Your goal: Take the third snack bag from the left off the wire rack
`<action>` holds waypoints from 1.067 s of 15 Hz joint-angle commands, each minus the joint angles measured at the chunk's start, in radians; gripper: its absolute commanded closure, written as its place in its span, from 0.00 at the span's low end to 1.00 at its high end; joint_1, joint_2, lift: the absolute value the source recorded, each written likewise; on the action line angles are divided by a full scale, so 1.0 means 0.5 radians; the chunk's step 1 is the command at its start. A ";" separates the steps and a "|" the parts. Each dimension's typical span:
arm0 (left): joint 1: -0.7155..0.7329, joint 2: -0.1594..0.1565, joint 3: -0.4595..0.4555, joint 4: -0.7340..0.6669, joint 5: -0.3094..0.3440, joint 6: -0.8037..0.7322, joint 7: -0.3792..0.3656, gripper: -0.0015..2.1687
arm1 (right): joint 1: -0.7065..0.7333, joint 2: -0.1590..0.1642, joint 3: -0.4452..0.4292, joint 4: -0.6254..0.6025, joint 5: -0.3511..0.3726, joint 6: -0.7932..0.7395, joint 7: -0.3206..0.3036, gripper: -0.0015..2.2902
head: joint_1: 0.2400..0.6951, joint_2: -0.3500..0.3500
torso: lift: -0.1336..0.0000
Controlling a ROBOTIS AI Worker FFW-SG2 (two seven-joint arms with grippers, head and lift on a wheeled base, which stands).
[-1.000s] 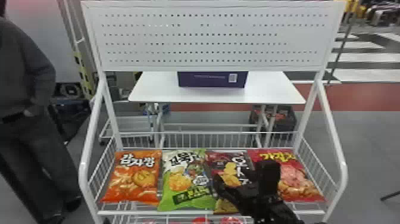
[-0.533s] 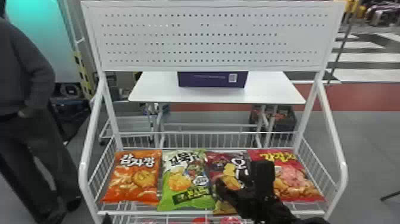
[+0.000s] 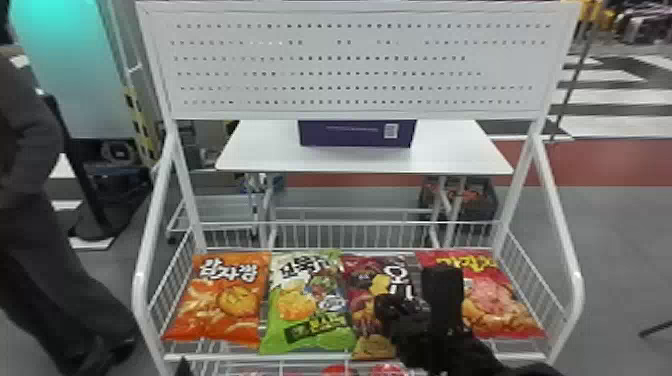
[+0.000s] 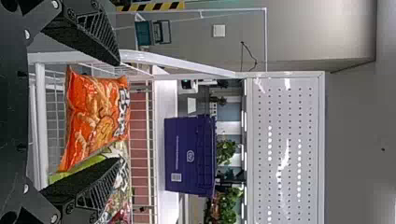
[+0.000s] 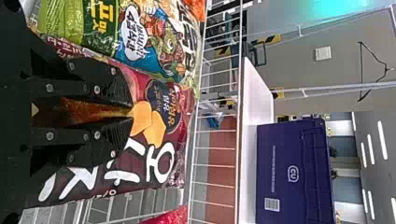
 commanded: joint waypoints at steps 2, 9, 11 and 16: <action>-0.003 0.002 0.000 -0.003 0.000 0.011 -0.001 0.08 | 0.013 -0.011 -0.032 -0.037 -0.018 0.053 -0.001 0.84 | 0.57 0.50 | 1.00; 0.003 0.005 -0.006 -0.003 -0.003 0.017 0.002 0.08 | 0.115 -0.051 -0.090 -0.227 -0.082 0.053 -0.004 0.87 | 0.57 0.50 | 1.00; 0.006 0.005 -0.006 -0.009 -0.003 0.017 0.002 0.08 | 0.176 -0.091 -0.108 -0.371 -0.104 0.078 -0.013 0.87 | 0.57 0.50 | 1.00; -0.006 0.008 -0.025 -0.006 -0.006 0.017 0.002 0.08 | 0.421 -0.260 -0.139 -0.742 -0.113 0.102 -0.040 0.87 | 0.57 0.50 | 1.00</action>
